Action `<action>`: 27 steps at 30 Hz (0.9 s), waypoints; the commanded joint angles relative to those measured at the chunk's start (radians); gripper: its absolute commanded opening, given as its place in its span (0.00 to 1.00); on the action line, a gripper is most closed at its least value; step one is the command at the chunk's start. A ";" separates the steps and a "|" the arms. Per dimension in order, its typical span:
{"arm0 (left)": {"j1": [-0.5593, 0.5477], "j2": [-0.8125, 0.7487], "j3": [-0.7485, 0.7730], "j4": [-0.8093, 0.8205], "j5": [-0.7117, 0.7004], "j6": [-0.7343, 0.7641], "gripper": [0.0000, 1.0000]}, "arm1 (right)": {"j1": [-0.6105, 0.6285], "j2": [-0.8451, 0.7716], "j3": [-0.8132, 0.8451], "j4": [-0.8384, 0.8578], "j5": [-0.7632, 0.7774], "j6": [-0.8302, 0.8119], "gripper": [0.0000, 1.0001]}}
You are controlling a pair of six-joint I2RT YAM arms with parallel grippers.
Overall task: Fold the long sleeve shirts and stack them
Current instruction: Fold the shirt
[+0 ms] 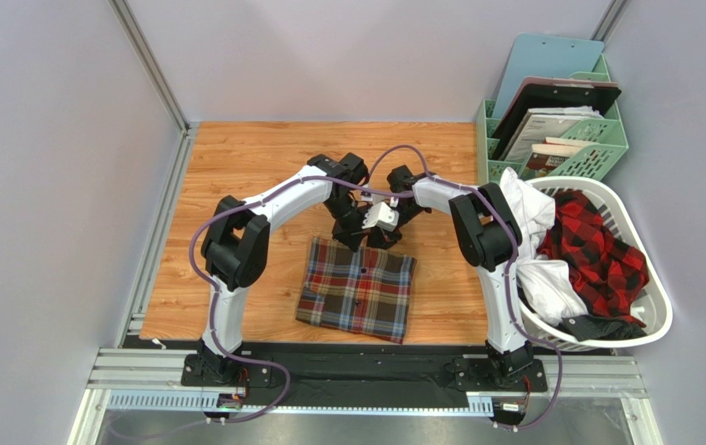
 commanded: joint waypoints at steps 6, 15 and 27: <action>0.019 0.011 0.020 0.154 0.010 -0.054 0.00 | 0.013 0.028 0.000 0.003 0.032 -0.055 0.09; 0.019 -0.149 -0.006 0.140 0.035 -0.054 0.00 | 0.014 0.025 -0.006 -0.001 0.043 -0.072 0.09; 0.019 -0.025 -0.003 0.174 0.020 -0.048 0.00 | 0.005 0.011 0.020 -0.034 0.059 -0.106 0.09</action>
